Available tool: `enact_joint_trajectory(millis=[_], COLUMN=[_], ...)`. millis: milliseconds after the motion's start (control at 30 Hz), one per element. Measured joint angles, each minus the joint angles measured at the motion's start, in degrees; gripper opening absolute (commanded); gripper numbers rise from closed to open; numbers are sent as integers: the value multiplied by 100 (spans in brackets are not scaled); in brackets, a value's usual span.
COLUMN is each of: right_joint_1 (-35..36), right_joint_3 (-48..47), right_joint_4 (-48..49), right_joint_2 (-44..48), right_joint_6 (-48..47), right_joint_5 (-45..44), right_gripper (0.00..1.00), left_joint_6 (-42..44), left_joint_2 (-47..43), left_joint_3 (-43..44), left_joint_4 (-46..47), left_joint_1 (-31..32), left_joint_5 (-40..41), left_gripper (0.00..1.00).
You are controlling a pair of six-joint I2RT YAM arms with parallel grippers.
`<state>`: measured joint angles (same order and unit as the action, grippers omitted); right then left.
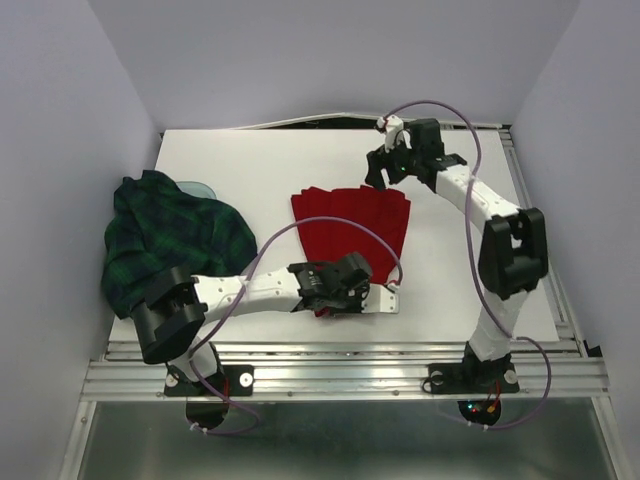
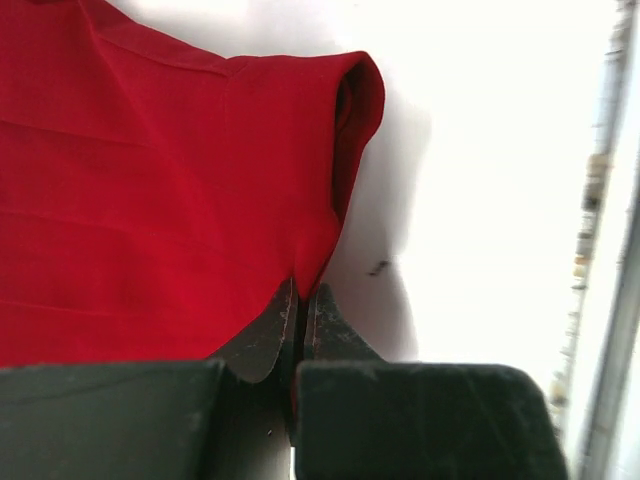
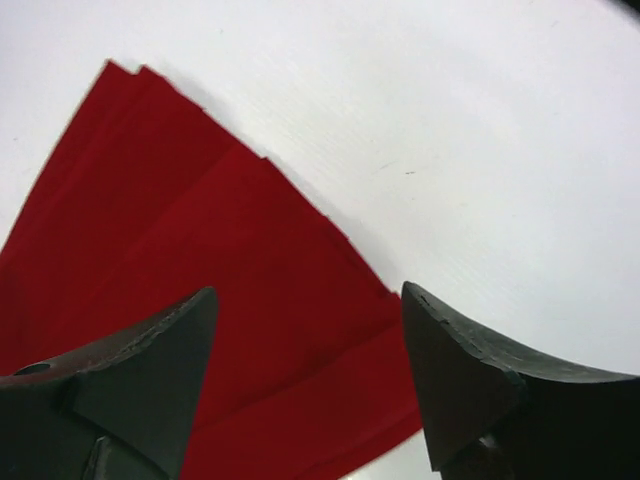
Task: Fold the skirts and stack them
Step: Fold the skirt
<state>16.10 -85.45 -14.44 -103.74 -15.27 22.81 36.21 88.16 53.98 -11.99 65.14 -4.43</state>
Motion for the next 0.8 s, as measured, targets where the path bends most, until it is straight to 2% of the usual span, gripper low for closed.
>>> enact_joint_trajectory(millis=[167, 300, 367, 500, 533, 800], right_joint_1=[-164, -219, -216, -138, -103, 195], right_joint_3=[-1032, -1228, -1226, -1110, -1012, -76], right_joint_4=[-568, -883, -1049, -1368, -1412, -1834], right_joint_2=[-1521, -2085, -2199, -2238, -2229, -1985], right_joint_6=[286, 507, 505, 256, 170, -492], right_joint_5=[629, 1292, 1639, 2031, 2127, 2684], right_gripper=[72, 67, 59, 50, 45, 26], left_joint_6=[-520, -835, -909, -907, -903, -688], left_joint_2=[179, 258, 267, 317, 341, 796], left_joint_3=[798, 1261, 1419, 1838, 1976, 3359], left_joint_4=[-920, -1419, -1657, -2194, -2323, -3425], left_joint_1=[236, 313, 337, 343, 343, 304], left_joint_5=[-363, -656, -800, -1185, -1296, -2044], left_gripper=[0, 0, 0, 0, 0, 0])
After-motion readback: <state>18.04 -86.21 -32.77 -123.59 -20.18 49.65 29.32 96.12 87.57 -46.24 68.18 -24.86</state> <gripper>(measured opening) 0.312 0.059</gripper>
